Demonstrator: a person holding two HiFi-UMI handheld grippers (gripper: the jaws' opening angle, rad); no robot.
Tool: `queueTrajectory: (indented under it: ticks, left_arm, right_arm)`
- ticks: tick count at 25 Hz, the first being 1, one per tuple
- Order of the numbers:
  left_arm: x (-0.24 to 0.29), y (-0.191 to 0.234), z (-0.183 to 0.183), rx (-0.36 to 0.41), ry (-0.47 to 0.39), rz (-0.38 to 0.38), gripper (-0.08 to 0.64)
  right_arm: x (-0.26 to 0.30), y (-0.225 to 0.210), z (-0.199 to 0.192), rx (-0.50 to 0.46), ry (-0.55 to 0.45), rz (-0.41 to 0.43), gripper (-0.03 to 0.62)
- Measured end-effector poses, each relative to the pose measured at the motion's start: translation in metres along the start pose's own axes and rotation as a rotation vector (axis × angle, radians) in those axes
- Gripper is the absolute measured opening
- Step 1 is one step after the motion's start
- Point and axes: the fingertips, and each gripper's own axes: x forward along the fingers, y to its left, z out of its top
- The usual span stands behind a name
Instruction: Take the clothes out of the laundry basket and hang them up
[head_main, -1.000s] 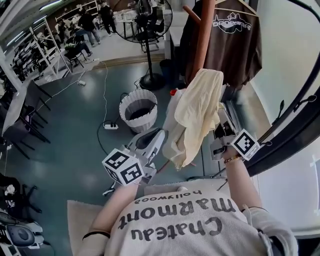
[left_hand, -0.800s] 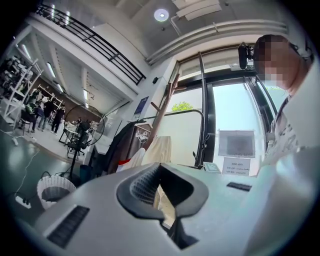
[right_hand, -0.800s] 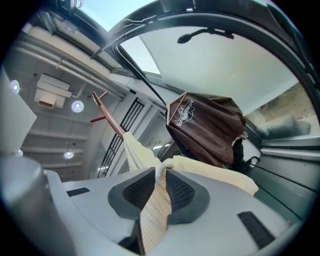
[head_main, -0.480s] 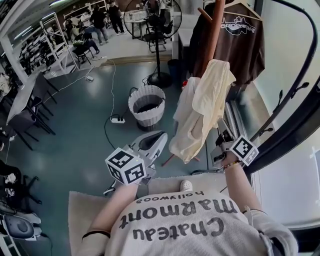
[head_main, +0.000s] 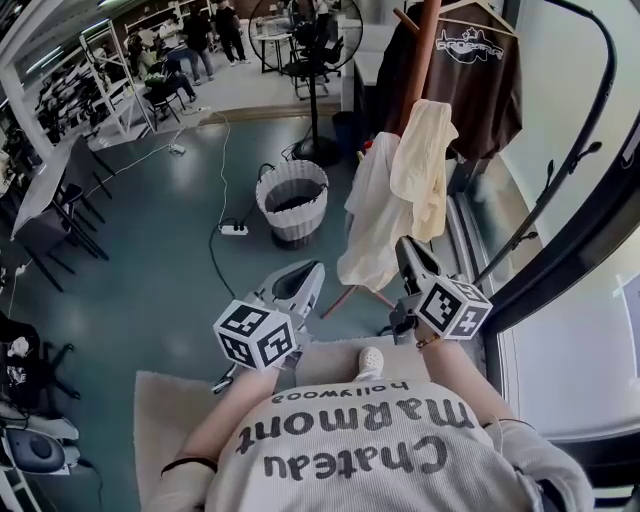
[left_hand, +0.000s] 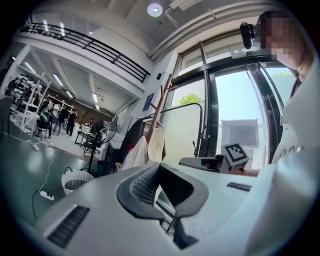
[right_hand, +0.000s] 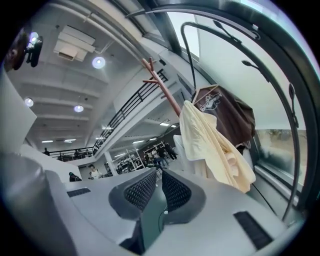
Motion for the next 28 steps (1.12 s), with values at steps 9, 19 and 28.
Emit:
queueTrajectory:
  ticks: [9, 19, 28]
  left_arm:
    - [-0.028, 0.001, 0.002, -0.026, -0.061, 0.081, 0.009]
    - [-0.025, -0.008, -0.006, -0.057, -0.100, 0.179, 0.009]
    - [-0.036, -0.014, -0.021, -0.091, -0.112, 0.273, 0.009]
  right_arm:
    - [-0.008, 0.042, 0.001, -0.174, 0.039, 0.107, 0.057]
    - [-0.012, 0.020, -0.003, -0.218, 0.104, 0.139, 0.057]
    - [-0.021, 0.003, -0.011, -0.227, 0.157, 0.158, 0.057]
